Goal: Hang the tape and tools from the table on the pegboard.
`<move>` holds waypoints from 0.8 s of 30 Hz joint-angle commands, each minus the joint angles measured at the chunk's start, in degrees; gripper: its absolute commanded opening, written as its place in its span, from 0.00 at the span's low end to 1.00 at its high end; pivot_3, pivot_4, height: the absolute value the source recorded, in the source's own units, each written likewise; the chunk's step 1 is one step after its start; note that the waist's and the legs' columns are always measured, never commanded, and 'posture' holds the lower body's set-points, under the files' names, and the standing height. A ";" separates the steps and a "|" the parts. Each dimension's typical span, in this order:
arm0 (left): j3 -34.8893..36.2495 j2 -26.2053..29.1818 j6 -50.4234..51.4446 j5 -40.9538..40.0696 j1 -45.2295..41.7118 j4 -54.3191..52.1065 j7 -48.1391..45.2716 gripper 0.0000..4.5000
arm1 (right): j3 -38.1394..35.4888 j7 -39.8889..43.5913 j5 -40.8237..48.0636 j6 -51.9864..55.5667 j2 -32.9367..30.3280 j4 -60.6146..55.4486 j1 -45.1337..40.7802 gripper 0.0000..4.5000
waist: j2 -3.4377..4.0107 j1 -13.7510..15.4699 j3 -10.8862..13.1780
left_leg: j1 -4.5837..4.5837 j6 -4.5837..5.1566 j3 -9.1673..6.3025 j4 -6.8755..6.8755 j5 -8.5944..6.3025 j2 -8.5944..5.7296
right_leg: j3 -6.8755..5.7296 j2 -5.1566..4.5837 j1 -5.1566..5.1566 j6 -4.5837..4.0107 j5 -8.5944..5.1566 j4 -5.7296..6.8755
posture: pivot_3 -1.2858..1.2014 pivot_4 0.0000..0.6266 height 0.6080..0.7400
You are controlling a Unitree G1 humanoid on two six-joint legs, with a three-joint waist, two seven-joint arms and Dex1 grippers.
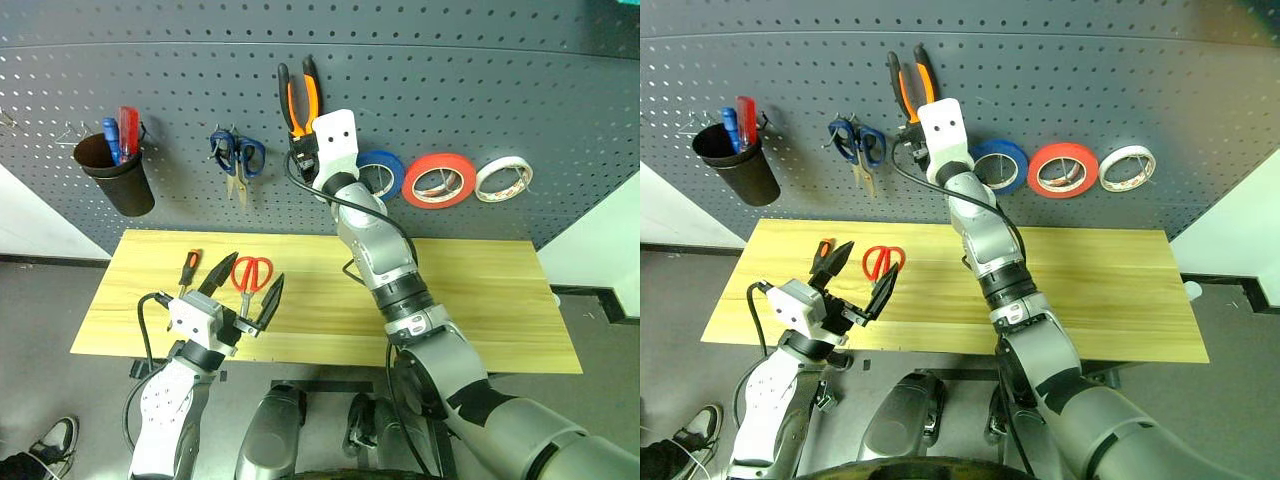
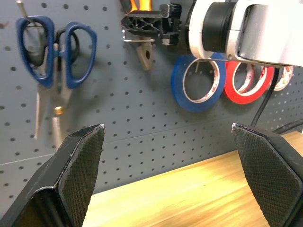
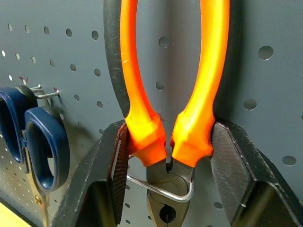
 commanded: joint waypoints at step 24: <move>-0.01 0.20 -1.26 -0.29 -0.77 -1.03 -0.40 1.00 | 3.24 2.69 -1.21 9.30 -2.69 -20.37 10.33 1.00 | 0.00 -0.57 0.03 | -0.03 0.01 0.03 -0.04 -0.01 0.09 | 0.01 0.00 -0.02 0.01 0.00 -0.08 | 0.67 0.29 0.51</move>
